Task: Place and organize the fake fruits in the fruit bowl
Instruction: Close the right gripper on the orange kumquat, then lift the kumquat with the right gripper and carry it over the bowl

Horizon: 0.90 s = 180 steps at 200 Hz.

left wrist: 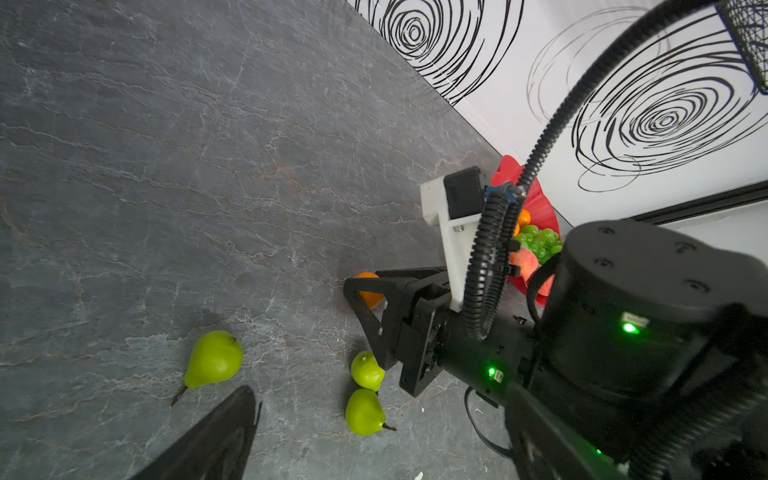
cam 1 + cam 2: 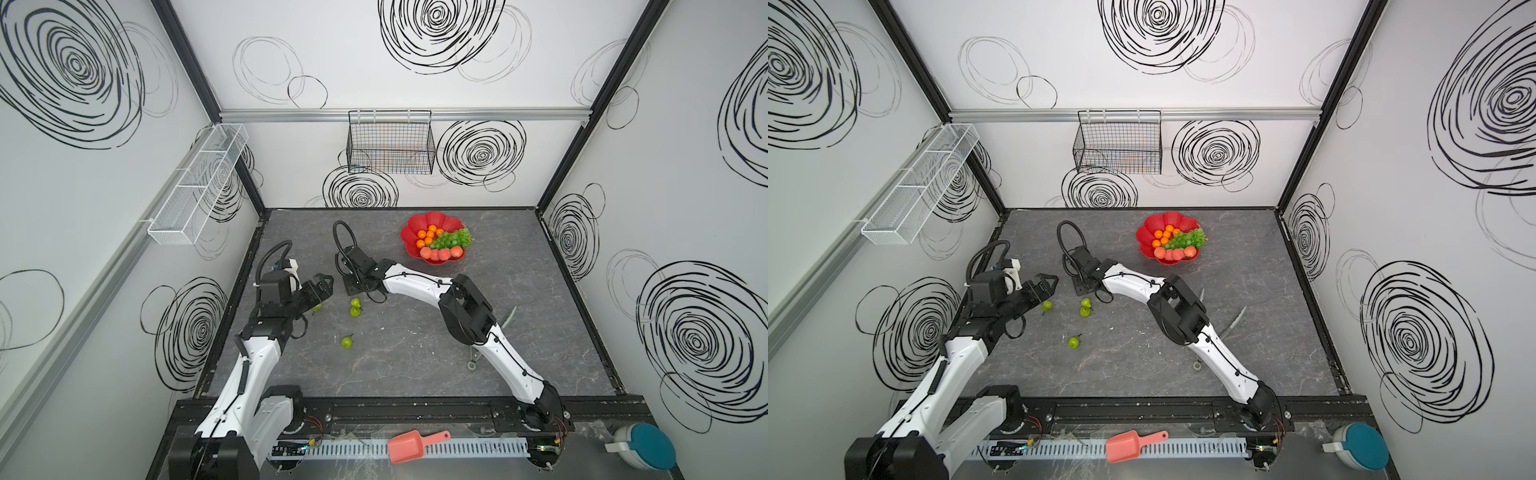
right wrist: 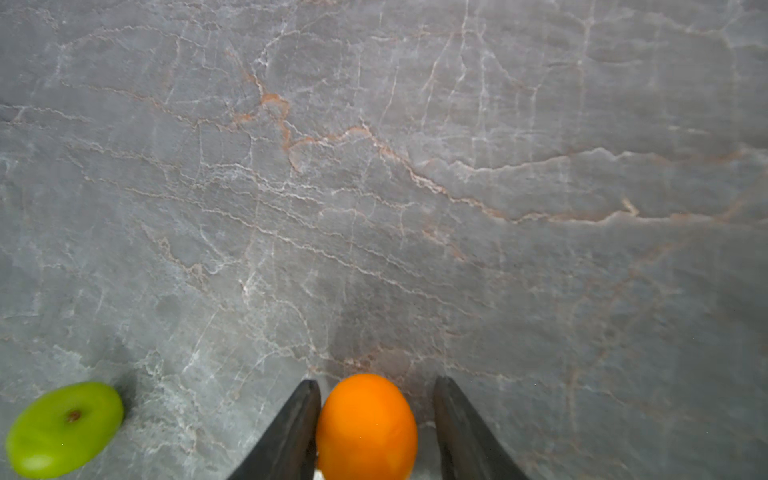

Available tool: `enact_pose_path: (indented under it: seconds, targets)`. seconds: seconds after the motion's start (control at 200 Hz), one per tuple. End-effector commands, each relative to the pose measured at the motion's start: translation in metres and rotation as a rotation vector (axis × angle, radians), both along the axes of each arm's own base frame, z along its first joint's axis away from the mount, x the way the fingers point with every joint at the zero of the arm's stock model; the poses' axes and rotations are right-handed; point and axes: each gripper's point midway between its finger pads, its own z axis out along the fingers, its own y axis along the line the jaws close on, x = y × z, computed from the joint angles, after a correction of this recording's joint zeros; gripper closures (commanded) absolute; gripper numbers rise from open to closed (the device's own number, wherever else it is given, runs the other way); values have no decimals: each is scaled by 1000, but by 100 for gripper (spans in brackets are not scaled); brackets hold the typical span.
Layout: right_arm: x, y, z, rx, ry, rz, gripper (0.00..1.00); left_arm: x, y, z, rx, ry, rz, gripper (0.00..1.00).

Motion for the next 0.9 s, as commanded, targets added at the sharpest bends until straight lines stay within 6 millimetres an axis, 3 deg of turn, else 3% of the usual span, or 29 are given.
enact_pose_path:
  seconds: [0.0, 0.355, 0.61, 0.755, 0.896]
  targets:
    - [-6, 0, -6, -25, 17, 6, 54, 3, 1, 3, 2, -28, -4, 4]
    - [-18, -8, -5, -35, 45, -4, 60, 2, 1, 0, -2, -23, -2, 4]
    - [-25, -18, 25, 17, 39, -11, 62, 1, -5, 4, -3, -31, -24, 4]
    - [-30, -37, 53, 56, 14, -29, 62, -1, -20, 11, 16, -56, -64, 4]
    - [-41, -73, 70, 80, -1, -71, 63, -2, -45, 18, 31, -81, -140, 4]
